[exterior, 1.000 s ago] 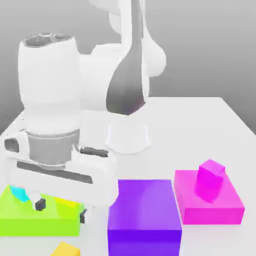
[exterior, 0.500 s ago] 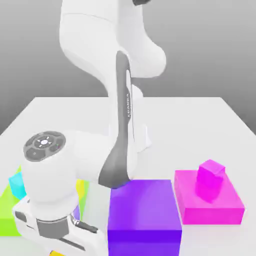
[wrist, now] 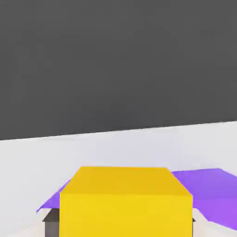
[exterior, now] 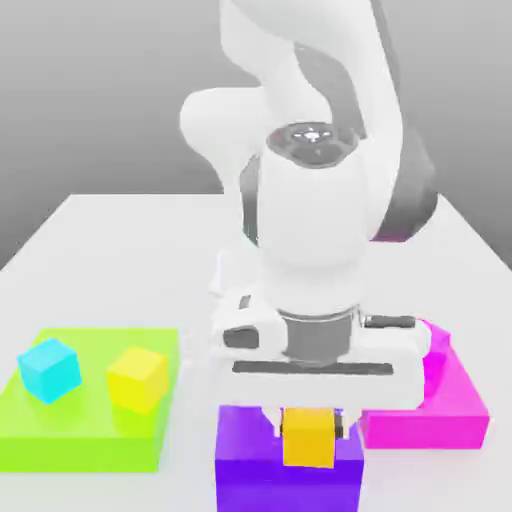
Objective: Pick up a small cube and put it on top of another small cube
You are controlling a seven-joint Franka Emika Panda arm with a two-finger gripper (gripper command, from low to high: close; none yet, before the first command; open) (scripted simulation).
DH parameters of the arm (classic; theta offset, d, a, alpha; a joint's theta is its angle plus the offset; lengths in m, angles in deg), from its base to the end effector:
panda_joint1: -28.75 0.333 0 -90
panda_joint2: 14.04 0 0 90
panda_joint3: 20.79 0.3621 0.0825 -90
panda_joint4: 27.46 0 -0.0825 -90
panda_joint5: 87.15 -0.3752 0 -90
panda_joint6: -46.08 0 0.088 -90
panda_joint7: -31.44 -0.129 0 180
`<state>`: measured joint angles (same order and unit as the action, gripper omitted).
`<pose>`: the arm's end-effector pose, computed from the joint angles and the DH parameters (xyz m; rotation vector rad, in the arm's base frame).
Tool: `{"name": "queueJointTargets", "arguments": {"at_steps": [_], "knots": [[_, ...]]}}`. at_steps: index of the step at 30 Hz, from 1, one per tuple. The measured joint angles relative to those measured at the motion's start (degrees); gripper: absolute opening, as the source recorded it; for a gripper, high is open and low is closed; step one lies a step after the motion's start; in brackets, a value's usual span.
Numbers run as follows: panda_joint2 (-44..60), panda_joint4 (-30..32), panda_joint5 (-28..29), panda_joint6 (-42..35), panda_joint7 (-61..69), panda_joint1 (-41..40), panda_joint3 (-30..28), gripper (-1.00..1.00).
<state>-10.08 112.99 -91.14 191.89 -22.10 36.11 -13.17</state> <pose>0.4674 0.1252 0.3049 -2.8835 1.1027 0.0110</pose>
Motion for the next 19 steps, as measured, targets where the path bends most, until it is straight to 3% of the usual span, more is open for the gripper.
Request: {"name": "queueJointTargets", "arguments": {"at_steps": [10, 15, 16, 19], "knots": [[-20.3, 15.5, -3.3, -5.5, -2.7, 14.5, 8.4, -1.00], [-13.7, 18.6, -1.5, 3.9, -4.9, 14.1, 9.9, -1.00], [-11.9, 18.9, -0.9, 5.9, -5.3, 14.0, 10.0, 1.00], [-11.9, 18.9, -0.9, 5.9, -5.3, 14.0, 10.0, 1.00]]}}
